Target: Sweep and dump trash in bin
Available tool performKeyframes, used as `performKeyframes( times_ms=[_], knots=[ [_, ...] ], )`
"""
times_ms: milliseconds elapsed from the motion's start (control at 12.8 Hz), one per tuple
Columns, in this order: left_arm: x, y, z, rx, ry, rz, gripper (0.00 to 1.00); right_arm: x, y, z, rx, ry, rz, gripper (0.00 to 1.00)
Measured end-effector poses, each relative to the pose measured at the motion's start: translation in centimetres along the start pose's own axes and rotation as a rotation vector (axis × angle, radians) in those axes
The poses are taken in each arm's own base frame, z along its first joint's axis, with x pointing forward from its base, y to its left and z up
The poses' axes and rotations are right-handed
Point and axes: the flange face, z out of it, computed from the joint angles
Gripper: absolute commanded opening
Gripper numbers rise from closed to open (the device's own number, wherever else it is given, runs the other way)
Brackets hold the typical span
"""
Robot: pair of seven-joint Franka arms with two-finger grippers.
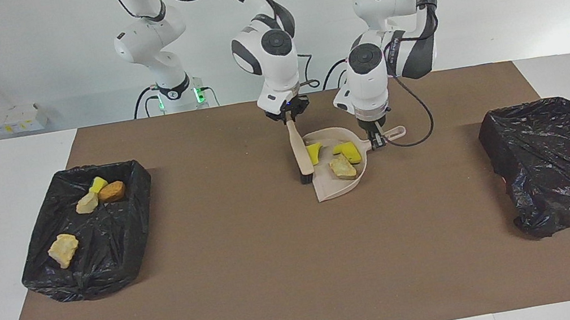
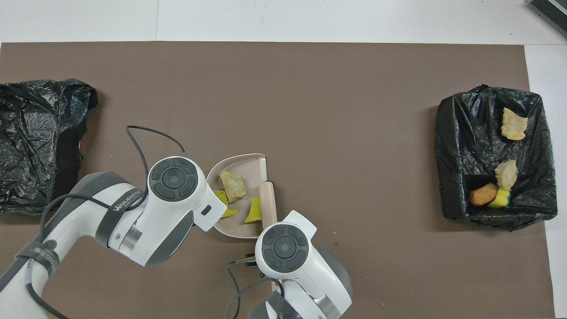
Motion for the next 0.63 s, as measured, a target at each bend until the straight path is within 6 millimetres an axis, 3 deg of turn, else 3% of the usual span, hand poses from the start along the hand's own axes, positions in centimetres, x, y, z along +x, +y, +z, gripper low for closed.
performKeyframes(
  times_ms=[234,625],
  knots=[
    [0.0,0.0,0.0,0.001,0.001,0.0,0.0,0.3,-0.5,-0.3,0.025,-0.016,0.024,0.0],
    [-0.4,-0.5,-0.4,0.009,0.006,0.019,0.0,0.3,1.9,-0.9,-0.039,-0.089,0.049,0.0]
  ],
)
